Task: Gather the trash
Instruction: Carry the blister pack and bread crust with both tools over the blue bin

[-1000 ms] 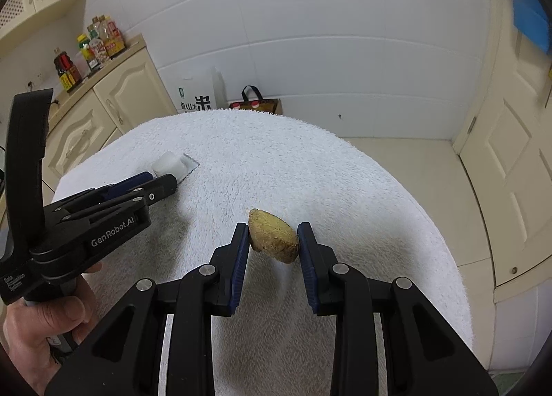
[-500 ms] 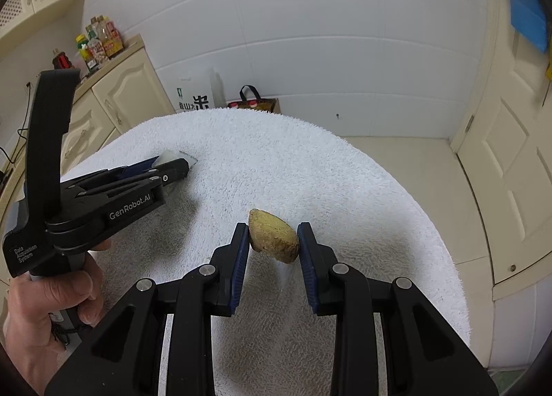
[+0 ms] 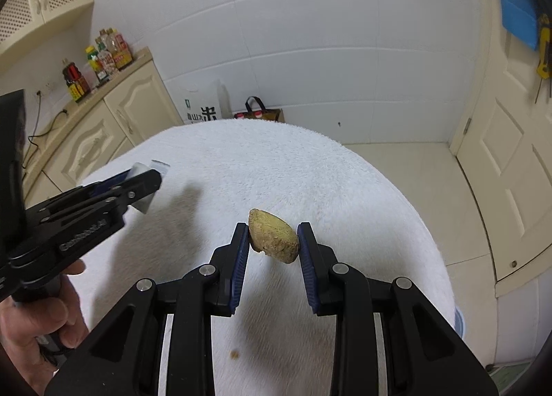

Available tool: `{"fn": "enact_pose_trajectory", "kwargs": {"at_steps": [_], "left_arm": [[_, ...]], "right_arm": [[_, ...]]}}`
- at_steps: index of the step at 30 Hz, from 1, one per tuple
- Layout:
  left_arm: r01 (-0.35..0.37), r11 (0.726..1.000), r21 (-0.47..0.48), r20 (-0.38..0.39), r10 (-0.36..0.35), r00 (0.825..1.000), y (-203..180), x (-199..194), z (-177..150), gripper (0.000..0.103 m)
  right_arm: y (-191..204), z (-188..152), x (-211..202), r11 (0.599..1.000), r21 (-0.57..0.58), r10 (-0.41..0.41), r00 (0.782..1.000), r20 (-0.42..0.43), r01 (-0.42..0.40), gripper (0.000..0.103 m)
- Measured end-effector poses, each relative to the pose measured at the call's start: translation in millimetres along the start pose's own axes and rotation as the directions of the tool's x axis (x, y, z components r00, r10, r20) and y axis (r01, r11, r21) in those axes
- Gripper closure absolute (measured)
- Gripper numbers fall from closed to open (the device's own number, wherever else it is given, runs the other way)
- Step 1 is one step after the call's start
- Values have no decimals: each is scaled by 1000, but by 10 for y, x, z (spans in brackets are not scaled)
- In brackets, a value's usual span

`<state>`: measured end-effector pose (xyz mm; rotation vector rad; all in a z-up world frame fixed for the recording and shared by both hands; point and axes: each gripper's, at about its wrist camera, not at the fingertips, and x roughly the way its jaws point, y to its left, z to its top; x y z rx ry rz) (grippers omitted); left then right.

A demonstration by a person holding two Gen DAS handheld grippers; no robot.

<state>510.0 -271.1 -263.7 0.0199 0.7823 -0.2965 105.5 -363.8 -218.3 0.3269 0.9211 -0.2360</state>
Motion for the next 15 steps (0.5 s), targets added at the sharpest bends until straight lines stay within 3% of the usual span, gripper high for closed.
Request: {"fn": "enact_pose_trajectory", "kwargs": {"at_steps": [4, 15], "left_arm": [[9, 1000, 6, 43, -9, 999, -6, -312, -125, 80], [82, 995, 62, 132, -89, 987, -487, -1535, -809, 80]], "right_arm": [[24, -100, -318, 1000, 6, 15, 999, 35, -16, 74], [-175, -420, -1263, 999, 38, 20, 986, 167, -27, 74]]}}
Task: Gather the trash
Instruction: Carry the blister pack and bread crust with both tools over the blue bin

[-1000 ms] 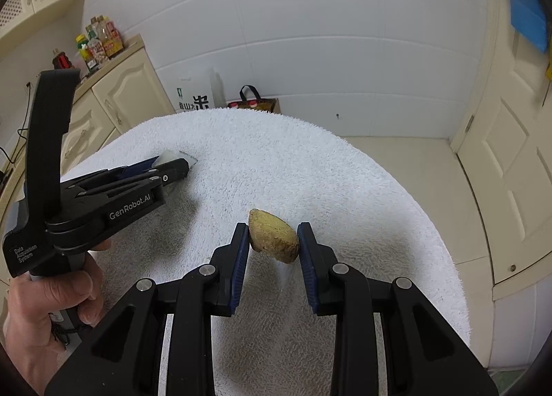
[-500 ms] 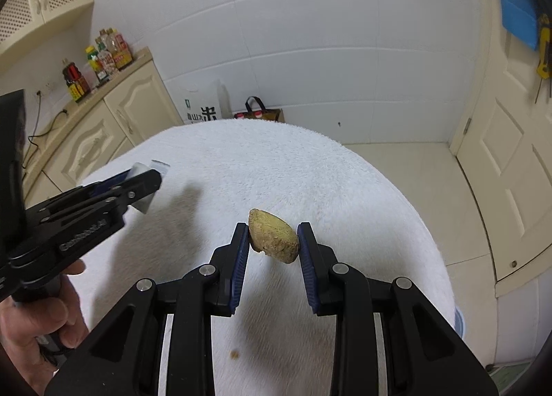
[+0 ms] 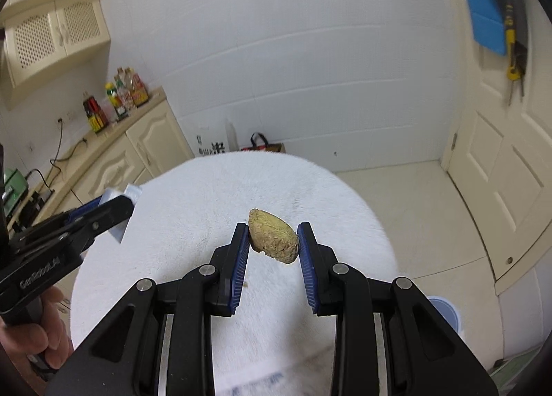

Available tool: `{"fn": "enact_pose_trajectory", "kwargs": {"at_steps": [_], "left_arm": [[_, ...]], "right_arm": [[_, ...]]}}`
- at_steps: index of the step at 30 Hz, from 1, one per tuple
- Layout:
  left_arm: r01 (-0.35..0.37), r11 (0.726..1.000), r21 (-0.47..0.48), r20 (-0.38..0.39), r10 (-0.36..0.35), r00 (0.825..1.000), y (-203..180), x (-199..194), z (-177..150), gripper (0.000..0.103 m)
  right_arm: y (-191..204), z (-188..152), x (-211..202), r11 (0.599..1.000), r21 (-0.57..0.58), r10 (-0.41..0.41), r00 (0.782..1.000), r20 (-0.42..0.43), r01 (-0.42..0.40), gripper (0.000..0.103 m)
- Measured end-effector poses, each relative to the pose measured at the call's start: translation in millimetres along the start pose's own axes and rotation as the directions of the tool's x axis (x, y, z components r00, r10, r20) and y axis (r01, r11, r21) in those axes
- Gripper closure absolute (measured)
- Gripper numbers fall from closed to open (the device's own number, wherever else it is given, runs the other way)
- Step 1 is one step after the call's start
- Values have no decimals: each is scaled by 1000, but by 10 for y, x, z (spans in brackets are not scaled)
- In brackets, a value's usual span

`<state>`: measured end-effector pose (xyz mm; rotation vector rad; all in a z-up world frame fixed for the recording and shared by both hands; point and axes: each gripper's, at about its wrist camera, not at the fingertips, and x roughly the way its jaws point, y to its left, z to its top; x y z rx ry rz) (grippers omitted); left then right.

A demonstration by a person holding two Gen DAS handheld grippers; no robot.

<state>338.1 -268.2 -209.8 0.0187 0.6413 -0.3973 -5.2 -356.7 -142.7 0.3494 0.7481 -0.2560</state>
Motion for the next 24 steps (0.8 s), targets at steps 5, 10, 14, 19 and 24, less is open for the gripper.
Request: {"fn": "enact_pose_trajectory", "kwargs": {"at_steps": [5, 10, 14, 19, 24], "left_arm": [[56, 998, 37, -13, -55, 998, -355, -563, -158, 80], [72, 994, 82, -65, -66, 996, -479, -799, -282, 80], [7, 993, 115, -91, 3, 996, -397, -893, -408, 80], [-92, 988, 127, -76, 103, 992, -194, -1199, -620, 80], [-95, 987, 132, -75, 106, 992, -246, -1544, -807, 80]], "right_arm": [[-228, -49, -400, 999, 19, -28, 998, 52, 27, 74], [-497, -133, -691, 997, 52, -68, 994, 81, 64, 74], [-656, -237, -810, 994, 68, -90, 993, 78, 85, 74], [-774, -383, -871, 993, 78, -90, 994, 64, 85, 74], [-836, -459, -861, 994, 88, -75, 996, 57, 70, 74]]}}
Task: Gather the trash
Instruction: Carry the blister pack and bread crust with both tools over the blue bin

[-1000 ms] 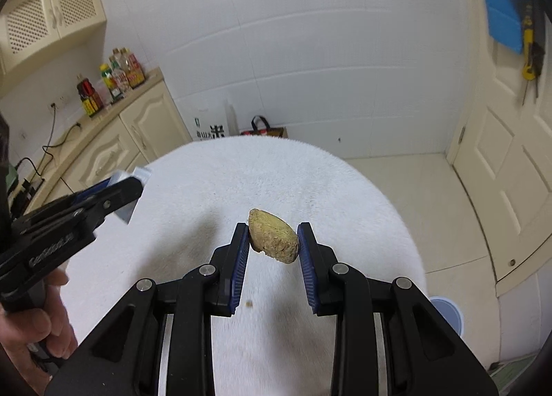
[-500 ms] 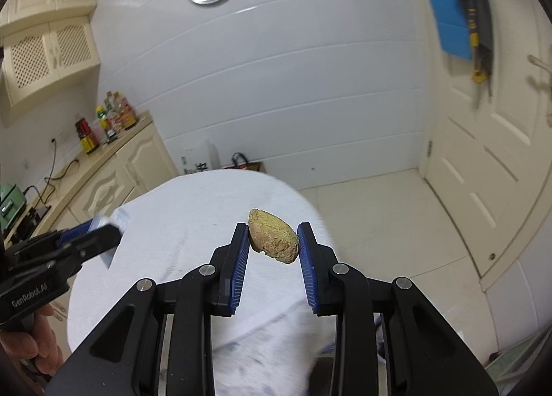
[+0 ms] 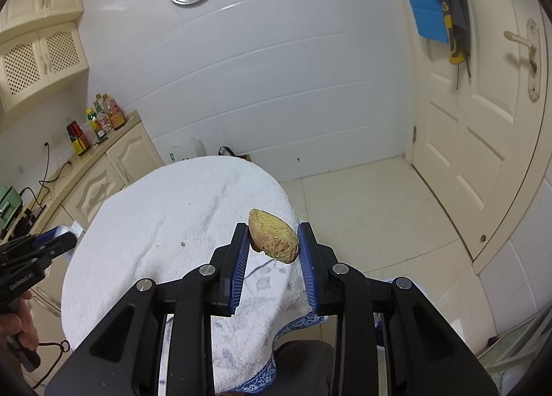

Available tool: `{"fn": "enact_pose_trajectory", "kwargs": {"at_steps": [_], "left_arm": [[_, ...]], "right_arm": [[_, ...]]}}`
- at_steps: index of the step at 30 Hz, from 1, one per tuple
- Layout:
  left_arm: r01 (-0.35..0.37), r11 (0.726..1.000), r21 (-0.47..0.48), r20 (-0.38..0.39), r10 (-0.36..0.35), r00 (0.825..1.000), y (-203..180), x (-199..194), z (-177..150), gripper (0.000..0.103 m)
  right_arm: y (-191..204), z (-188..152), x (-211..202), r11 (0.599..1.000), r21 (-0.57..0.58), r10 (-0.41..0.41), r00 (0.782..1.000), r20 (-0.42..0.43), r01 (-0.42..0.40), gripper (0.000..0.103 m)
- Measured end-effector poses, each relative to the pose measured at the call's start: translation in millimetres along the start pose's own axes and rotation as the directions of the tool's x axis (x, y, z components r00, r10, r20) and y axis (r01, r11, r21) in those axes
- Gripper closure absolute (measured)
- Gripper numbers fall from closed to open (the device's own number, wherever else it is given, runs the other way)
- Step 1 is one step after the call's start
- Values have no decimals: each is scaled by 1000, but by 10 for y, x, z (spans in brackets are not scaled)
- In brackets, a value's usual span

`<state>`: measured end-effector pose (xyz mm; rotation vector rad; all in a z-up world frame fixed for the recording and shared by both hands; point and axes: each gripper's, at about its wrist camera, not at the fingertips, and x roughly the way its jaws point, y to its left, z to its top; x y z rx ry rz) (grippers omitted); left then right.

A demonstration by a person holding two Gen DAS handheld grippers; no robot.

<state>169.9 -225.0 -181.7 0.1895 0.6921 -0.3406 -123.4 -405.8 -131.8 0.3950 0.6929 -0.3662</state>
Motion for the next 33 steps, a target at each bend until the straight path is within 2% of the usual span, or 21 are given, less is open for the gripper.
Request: {"fn": "enact_pose_trajectory", "kwargs": {"at_steps": [4, 8, 14, 21, 23, 33], "left_arm": [[49, 999, -23, -8, -50, 999, -139, -269, 71, 80], [81, 997, 10, 41, -81, 996, -151, -635, 252, 80], [167, 983, 79, 71, -172, 982, -485, -651, 324, 80], [295, 944, 149, 42, -304, 952, -973, -310, 481, 80], [337, 927, 163, 24, -346, 938, -1137, -177, 543, 80], [466, 860, 211, -101, -455, 885, -1763, 501, 574, 80]], "right_arm": [[-81, -24, -39, 1000, 8, 3, 1000, 4, -3, 74], [-155, -46, -99, 1000, 15, -3, 1000, 14, 3, 74], [-367, -105, -190, 998, 43, -44, 999, 15, 43, 74], [-812, -128, -319, 986, 100, -133, 991, 8, 132, 74], [-973, -135, -339, 980, 122, -161, 987, 1, 160, 74], [-1726, -226, -211, 938, 224, -254, 965, -70, 264, 74]]}}
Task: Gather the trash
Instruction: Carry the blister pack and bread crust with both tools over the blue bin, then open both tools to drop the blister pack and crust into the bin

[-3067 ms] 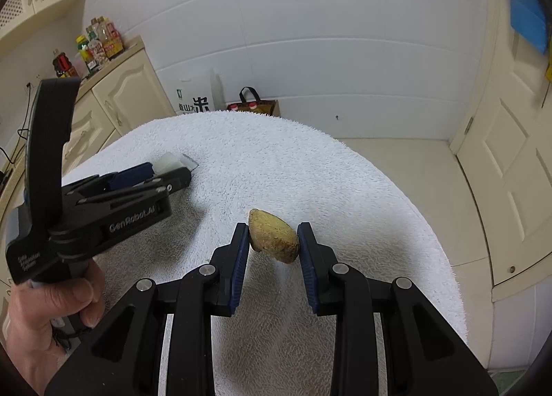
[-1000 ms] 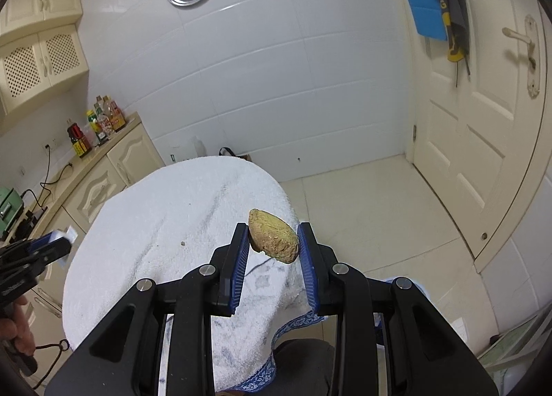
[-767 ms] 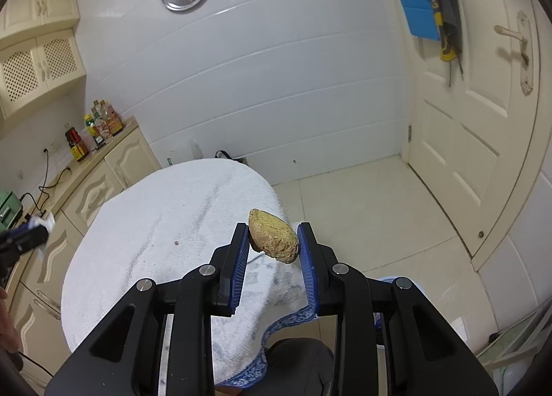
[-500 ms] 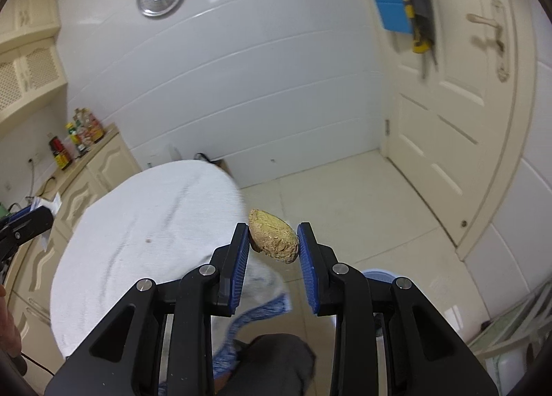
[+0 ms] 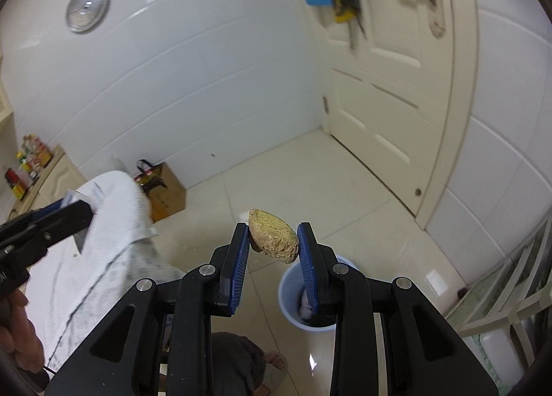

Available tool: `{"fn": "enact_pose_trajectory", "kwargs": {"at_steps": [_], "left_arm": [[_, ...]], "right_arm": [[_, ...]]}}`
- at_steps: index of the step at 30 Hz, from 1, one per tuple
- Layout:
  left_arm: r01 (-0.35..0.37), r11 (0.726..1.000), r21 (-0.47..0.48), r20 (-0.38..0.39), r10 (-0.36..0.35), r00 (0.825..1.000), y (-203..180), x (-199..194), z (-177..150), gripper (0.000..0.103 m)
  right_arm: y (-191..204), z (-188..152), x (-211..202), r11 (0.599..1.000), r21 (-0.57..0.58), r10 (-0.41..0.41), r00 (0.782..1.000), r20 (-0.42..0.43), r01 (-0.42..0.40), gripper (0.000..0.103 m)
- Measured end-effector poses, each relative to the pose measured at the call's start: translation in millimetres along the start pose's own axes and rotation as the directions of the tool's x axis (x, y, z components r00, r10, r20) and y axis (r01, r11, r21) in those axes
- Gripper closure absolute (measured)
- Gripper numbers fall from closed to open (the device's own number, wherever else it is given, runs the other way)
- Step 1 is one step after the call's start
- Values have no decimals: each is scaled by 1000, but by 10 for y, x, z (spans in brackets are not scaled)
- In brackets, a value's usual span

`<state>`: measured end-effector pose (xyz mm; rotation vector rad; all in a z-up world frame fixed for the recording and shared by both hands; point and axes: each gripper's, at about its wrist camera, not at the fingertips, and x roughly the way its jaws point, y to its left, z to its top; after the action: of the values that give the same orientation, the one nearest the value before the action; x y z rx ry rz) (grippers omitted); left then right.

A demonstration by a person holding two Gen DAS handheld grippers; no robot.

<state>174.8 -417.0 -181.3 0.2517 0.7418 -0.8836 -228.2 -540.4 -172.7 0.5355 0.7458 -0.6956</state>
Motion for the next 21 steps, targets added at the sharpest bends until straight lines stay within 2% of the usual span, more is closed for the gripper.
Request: {"fn": "enact_pose_trajectory", "kwargs": {"at_steps": [7, 15, 17, 19, 21], "left_arm": [[47, 999, 4, -95, -46, 994, 232, 637, 155, 80], [65, 998, -6, -241, -65, 968, 410, 1586, 359, 79], [58, 998, -1, -270, -56, 961, 408, 1765, 403, 71], [45, 999, 3, -282, -42, 959, 424, 1896, 461, 41], [36, 999, 7, -274, -33, 961, 390, 2032, 567, 27]], "right_arm": [[-360, 23, 472, 998, 70, -5, 997, -78, 11, 74], [-602, -35, 1020, 990, 140, 21, 986, -164, 3, 73], [-667, -68, 1151, 988, 155, 15, 982, -187, 14, 71], [-746, -89, 1251, 983, 184, 16, 979, -203, 22, 66], [-834, -114, 1314, 976, 217, 17, 977, -212, 30, 38]]}}
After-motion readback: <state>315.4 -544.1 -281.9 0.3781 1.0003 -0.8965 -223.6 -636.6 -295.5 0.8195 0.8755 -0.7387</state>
